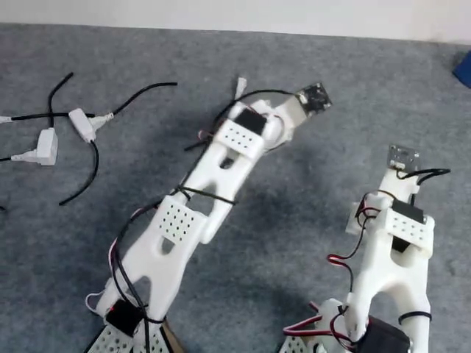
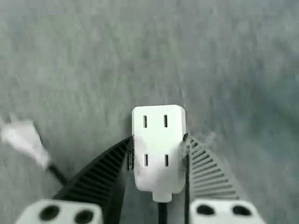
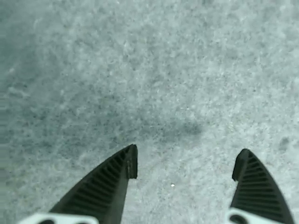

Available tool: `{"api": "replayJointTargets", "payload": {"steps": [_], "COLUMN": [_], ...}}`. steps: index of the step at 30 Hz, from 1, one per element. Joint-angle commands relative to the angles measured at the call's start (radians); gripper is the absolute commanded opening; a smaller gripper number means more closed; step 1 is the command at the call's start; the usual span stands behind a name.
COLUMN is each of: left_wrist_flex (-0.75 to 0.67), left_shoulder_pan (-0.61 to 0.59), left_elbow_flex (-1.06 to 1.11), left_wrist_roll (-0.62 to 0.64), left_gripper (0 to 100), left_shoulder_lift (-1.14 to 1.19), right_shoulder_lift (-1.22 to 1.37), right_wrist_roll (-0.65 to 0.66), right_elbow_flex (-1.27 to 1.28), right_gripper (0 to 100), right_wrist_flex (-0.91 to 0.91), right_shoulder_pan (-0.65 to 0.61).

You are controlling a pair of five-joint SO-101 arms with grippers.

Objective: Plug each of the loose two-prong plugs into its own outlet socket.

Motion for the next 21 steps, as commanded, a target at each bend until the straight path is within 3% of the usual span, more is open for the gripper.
{"api": "replayJointTargets", "payload": {"steps": [1, 6, 12, 21], "left_wrist_flex": [0.236, 0.496, 0.494, 0.493], "left_shoulder_pan": [-0.019, -0.022, -0.108, -0.105], "left_elbow_flex": [-0.131, -0.194, -0.062, -0.002], "left_wrist_roll": [0.003, 0.012, 0.049, 0.011], "left_gripper": [1, 1, 1, 1], "left_shoulder_lift": [-0.065, -0.067, -0.071, -0.085], "right_shoulder_lift": [-0.038, -0.036, -0.036, -0.036], "right_wrist_roll": [0.012, 0.071, 0.074, 0.074], "right_elbow_flex": [-0.007, -0.005, -0.007, -0.007], "right_gripper": [32.1, 32.1, 32.1, 32.1], "right_wrist_flex": [0.027, 0.051, 0.088, 0.087], "right_shoulder_pan": [-0.042, -0.038, -0.045, -0.045]}}
